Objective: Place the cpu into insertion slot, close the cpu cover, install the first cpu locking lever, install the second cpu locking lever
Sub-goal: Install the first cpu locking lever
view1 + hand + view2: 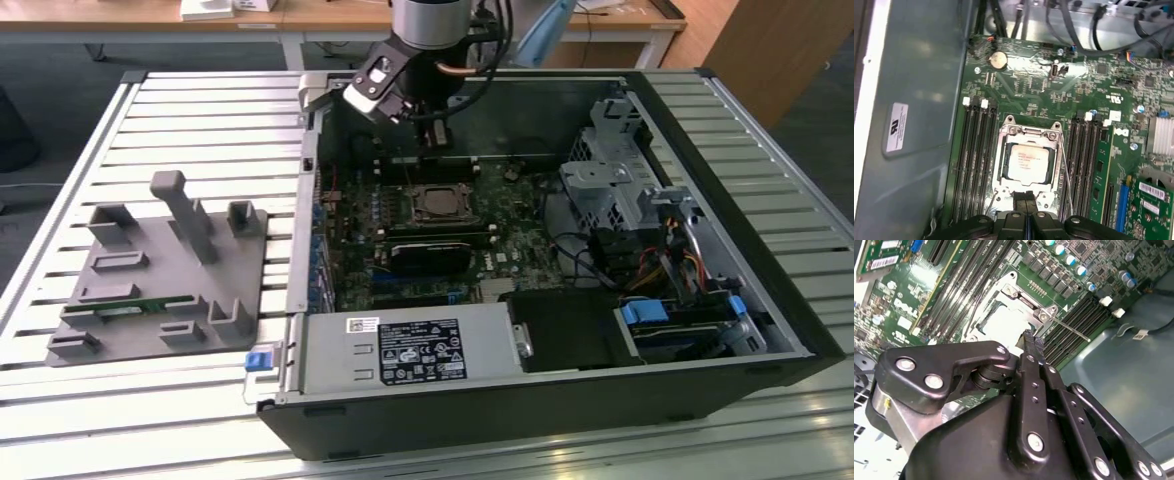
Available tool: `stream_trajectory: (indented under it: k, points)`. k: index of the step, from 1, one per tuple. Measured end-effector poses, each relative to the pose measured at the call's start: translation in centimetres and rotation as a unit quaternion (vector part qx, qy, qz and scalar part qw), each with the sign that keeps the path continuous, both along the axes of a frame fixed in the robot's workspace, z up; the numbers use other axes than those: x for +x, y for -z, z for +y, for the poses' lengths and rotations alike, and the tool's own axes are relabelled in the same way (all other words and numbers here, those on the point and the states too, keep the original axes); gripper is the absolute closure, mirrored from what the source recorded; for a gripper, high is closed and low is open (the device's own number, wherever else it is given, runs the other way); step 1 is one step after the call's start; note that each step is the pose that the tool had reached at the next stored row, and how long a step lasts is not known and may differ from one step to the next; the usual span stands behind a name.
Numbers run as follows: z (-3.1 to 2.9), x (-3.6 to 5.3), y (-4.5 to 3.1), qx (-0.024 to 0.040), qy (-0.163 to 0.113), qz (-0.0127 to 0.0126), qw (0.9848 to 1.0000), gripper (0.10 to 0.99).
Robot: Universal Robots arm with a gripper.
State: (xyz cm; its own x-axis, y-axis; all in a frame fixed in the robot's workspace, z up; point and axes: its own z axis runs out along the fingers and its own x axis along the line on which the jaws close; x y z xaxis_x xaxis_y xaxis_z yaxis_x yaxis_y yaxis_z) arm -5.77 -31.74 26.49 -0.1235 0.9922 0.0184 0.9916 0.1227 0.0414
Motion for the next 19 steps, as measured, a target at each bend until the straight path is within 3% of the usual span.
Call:
stream_trajectory:
  k: [8,14,19]
  points:
    - [0.00,0.00,0.00,0.0000,-0.045,0.0000,0.9990,0.980]
    - [0.00,0.00,0.00,0.0000,-0.062,0.0000,0.9981,0.980]
    - [0.00,0.00,0.00,0.0000,-0.085,0.0000,0.9964,0.980]
